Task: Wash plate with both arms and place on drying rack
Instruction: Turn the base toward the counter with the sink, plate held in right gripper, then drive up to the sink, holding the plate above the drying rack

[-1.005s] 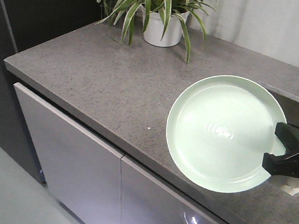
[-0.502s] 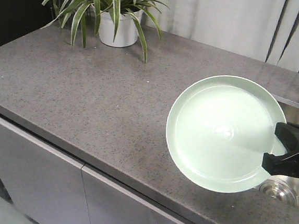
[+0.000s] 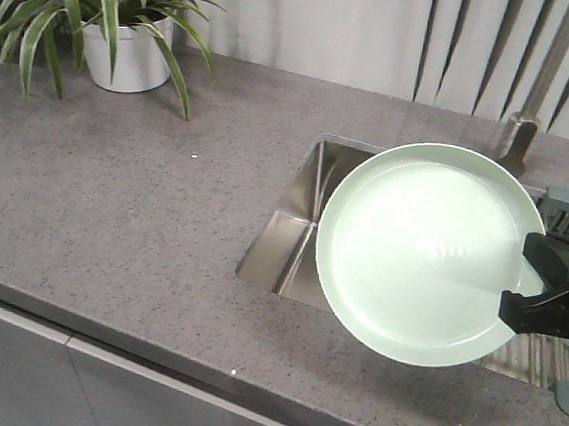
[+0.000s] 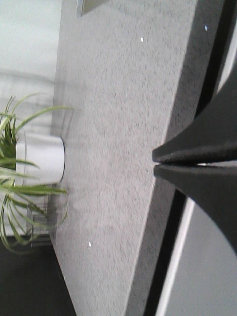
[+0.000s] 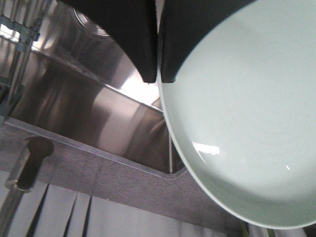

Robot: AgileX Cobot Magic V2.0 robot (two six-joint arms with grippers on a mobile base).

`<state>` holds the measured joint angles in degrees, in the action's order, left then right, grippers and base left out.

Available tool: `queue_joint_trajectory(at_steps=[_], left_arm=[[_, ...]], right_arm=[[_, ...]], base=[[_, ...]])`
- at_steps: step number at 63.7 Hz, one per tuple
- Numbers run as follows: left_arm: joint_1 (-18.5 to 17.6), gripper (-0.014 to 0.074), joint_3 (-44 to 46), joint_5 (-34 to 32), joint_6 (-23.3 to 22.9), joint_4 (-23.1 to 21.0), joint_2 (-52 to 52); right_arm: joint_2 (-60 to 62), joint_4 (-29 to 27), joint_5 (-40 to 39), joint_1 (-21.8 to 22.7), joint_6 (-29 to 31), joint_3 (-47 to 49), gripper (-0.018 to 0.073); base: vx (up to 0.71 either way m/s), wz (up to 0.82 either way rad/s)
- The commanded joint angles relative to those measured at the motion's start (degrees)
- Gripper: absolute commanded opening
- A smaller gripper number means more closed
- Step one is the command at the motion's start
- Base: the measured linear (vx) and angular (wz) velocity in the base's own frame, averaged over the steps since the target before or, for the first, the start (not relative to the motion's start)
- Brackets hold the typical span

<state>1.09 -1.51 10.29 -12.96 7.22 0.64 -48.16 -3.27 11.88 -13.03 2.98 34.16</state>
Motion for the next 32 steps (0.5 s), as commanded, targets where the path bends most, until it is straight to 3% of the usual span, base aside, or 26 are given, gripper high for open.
queue_joint_trajectory(at_steps=[1, 32], left_arm=[[0.0, -0.0005, -0.9, -4.1, -0.4, 0.0, 0.9], [0.0, -0.0005, -0.9, -4.1, -0.4, 0.0, 0.9]], right_arm=[[0.4, 0.3, -4.7, 0.3, 0.4, 1.7, -0.0006], [0.4, 0.3, -4.6, 0.3, 0.4, 1.7, -0.0006]], base=[[0.02, -0.35], [0.03, -0.31]])
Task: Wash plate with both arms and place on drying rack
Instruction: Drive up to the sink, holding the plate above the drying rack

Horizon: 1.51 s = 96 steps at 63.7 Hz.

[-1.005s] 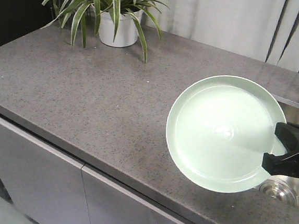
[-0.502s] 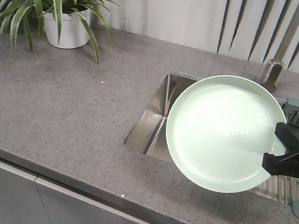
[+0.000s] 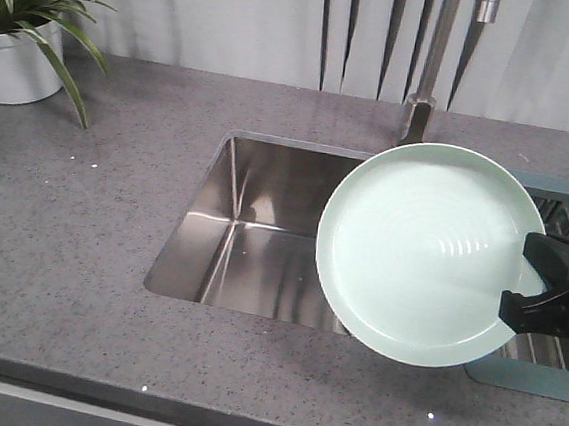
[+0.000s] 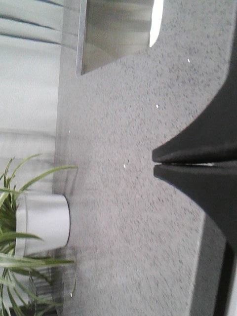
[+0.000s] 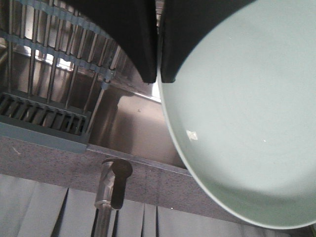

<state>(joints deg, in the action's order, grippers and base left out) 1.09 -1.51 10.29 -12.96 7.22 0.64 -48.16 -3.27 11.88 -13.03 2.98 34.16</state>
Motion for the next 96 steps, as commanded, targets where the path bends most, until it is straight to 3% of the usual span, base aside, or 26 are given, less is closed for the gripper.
queue_joint_trajectory(at_steps=[1, 96], left_arm=[[0.0, -0.0005, -0.9, -4.1, -0.4, 0.0, 0.9], [0.0, -0.0005, -0.9, -4.1, -0.4, 0.0, 0.9]], right_arm=[[0.4, 0.3, -4.6, 0.3, 0.4, 1.7, -0.0006], [0.4, 0.3, -4.7, 0.3, 0.4, 1.7, -0.0005]], base=[[0.03, -0.26], [0.02, -0.11]])
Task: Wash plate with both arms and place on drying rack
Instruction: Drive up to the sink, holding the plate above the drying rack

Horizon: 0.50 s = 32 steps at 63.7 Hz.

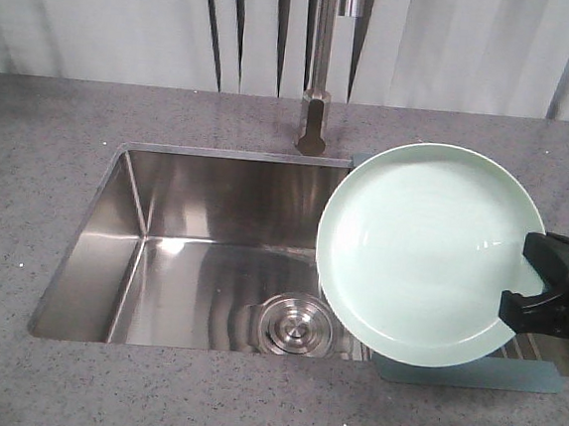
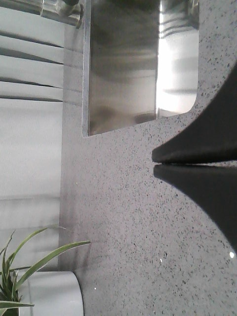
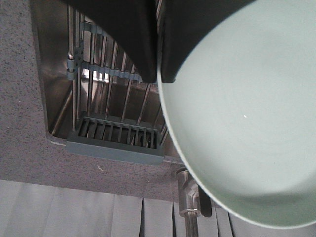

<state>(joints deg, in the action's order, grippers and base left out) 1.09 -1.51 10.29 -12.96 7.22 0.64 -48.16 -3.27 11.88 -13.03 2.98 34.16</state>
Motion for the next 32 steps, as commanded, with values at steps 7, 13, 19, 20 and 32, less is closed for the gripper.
queue_joint_trajectory(at_steps=[7, 13, 19, 20, 32], left_arm=[[0.0, -0.0005, -0.9, -4.1, -0.4, 0.0, 0.9], [0.0, -0.0005, -0.9, -4.1, -0.4, 0.0, 0.9], [0.0, -0.0005, -0.9, -4.1, -0.4, 0.0, 0.9], [0.0, -0.0005, -0.9, -4.1, -0.4, 0.0, 0.9], [0.0, -0.0005, -0.9, -4.1, -0.4, 0.0, 0.9]], right_arm=[[0.4, 0.3, -4.7, 0.3, 0.4, 1.7, -0.0005], [0.4, 0.3, -4.7, 0.3, 0.4, 1.7, -0.0005], [0.4, 0.3, -4.7, 0.3, 0.4, 1.7, -0.0005], [0.4, 0.3, -4.7, 0.3, 0.4, 1.7, -0.0005], [0.4, 0.3, -4.7, 0.3, 0.4, 1.7, -0.0005]], base=[[0.02, -0.02], [0.03, -0.02], [0.03, -0.02], [0.03, -0.03], [0.03, -0.03]])
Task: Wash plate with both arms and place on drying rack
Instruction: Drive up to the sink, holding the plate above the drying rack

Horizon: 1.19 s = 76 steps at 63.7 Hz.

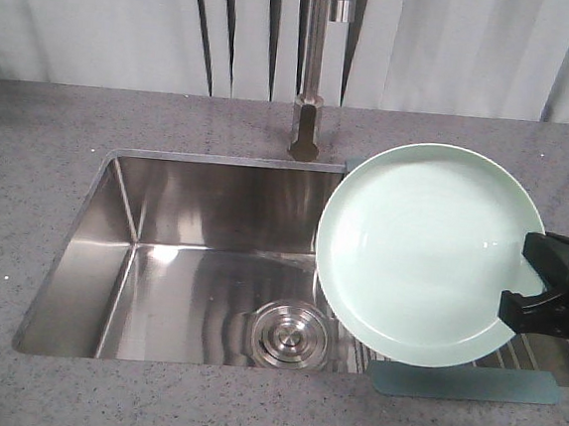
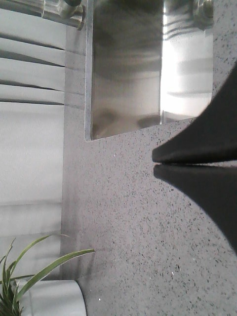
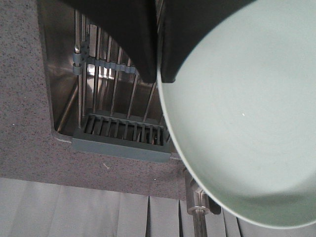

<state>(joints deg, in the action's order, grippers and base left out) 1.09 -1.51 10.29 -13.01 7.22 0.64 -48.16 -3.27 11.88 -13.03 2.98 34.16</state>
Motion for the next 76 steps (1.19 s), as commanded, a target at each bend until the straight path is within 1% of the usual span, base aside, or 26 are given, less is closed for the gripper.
queue_joint_trajectory(at_steps=[1, 76], left_arm=[[0.0, -0.0005, -0.9, -4.1, -0.4, 0.0, 0.9], [0.0, -0.0005, -0.9, -4.1, -0.4, 0.0, 0.9]], right_arm=[[0.4, 0.3, -4.7, 0.3, 0.4, 1.7, -0.0005], [0.4, 0.3, -4.7, 0.3, 0.4, 1.7, -0.0005]], base=[[0.04, -0.03], [0.03, 0.00]])
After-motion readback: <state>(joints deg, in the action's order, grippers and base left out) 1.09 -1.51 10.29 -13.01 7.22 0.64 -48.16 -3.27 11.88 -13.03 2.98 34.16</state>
